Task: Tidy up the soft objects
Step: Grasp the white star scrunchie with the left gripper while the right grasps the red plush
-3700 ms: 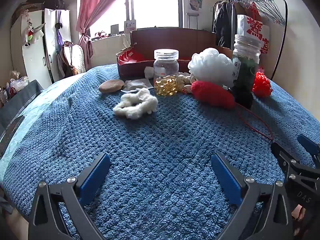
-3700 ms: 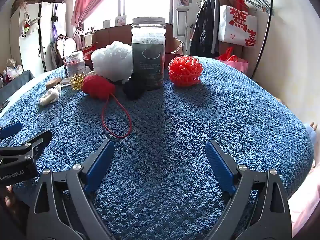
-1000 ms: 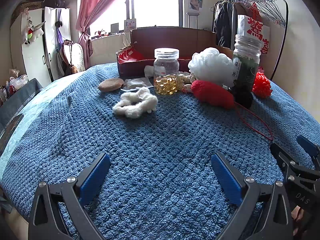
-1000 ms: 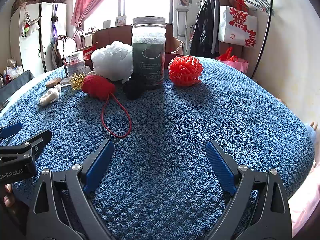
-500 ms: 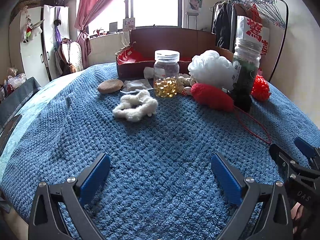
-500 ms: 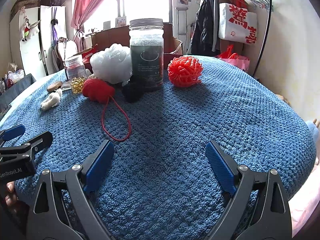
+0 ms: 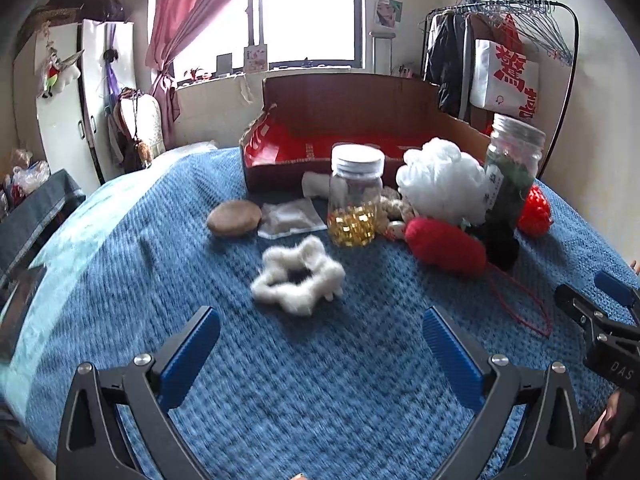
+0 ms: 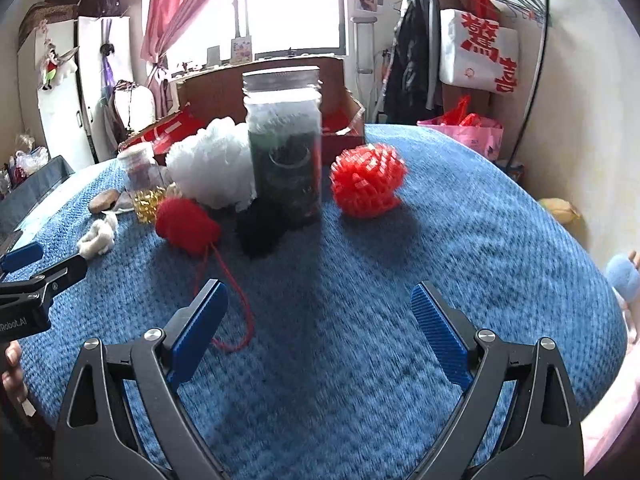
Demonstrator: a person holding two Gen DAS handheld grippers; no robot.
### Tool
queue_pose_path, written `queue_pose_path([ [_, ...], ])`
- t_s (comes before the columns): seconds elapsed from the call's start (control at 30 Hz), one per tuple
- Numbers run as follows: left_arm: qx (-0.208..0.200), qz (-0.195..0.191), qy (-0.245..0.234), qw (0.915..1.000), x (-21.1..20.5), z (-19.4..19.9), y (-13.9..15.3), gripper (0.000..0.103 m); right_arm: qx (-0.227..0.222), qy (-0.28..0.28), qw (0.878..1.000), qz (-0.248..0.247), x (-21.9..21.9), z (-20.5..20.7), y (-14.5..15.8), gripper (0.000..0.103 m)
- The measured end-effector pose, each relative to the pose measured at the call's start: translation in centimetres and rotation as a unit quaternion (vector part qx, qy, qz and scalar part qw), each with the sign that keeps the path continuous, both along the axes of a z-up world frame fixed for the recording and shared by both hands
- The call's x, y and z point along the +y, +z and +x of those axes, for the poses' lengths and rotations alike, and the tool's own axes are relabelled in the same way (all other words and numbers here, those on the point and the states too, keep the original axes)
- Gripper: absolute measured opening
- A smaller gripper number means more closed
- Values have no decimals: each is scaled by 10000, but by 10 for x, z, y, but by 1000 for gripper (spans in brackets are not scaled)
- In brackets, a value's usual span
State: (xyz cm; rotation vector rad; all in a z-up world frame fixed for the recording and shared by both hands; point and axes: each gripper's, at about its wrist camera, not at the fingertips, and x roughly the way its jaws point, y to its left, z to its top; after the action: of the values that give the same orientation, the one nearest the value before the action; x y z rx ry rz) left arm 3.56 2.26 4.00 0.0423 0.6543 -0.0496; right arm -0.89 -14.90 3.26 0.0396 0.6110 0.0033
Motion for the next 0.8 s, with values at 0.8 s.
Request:
queue_pose_path([
  [0.8, 912, 35, -1041, 9904, 22, 71, -9, 82, 719, 2388, 9654, -765, 97, 98, 4, 91],
])
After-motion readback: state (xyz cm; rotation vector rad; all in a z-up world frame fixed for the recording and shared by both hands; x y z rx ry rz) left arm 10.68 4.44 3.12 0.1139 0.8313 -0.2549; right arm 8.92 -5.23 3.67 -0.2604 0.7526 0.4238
